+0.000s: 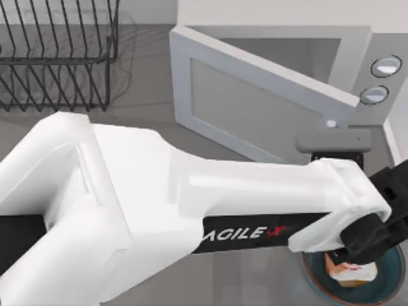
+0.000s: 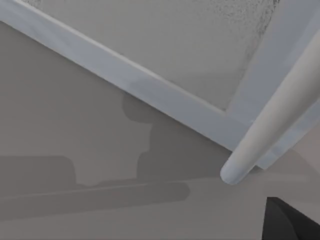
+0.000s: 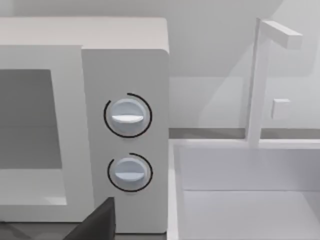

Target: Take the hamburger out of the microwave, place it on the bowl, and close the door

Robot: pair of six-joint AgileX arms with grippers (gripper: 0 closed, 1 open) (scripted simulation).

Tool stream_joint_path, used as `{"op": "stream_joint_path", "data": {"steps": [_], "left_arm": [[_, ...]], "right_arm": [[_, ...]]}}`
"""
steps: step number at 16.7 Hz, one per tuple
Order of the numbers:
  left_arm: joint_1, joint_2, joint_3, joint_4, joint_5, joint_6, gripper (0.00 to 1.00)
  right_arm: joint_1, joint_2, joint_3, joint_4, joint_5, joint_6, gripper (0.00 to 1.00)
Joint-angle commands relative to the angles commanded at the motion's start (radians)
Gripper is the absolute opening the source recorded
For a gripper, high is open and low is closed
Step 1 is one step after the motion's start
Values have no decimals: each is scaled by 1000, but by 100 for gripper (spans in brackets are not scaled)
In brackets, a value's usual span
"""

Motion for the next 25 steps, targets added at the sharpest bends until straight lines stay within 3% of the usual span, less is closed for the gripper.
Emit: {"op": "stream_joint_path", "data": {"steps": [3,10,17,25], "left_arm": [[21,11,15,9,10,18,0],[191,166,227,75,95,211,0],[203,197,265,63,102,226,0],[317,429,675,-29,171,338,0]], "right_arm": [[0,0,0,0,0,0,100],[0,0,0,0,0,0,100],[0,0,0,0,0,0,100],[0,0,0,0,0,0,100]]}}
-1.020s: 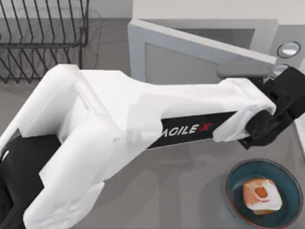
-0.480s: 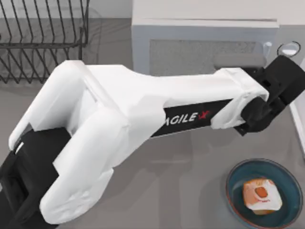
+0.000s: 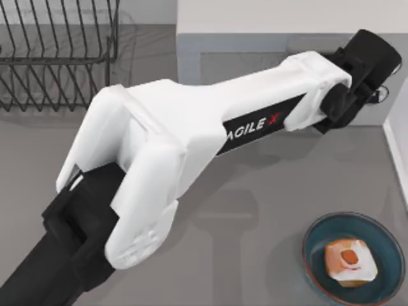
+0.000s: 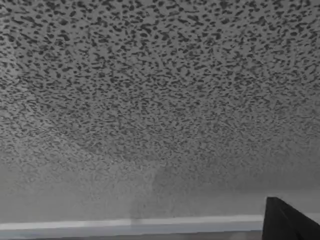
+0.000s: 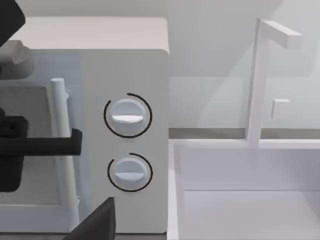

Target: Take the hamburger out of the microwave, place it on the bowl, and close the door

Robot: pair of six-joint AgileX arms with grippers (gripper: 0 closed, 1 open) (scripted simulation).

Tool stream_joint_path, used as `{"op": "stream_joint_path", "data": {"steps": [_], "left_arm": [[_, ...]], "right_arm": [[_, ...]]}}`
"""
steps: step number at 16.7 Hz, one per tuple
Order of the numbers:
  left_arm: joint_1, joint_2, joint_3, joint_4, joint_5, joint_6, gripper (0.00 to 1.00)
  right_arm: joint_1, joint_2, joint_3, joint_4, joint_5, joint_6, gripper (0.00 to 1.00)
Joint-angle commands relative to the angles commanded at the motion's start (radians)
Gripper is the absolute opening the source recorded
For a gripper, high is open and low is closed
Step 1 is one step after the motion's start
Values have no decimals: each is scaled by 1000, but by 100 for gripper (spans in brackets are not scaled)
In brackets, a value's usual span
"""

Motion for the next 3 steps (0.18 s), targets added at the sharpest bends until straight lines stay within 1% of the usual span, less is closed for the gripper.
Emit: {"op": "stream_joint_path", "data": {"steps": [3], "left_arm": [[23,39,56,-16,14,23,0]], "right_arm": [[0,0,0,0,0,0,100]]}}
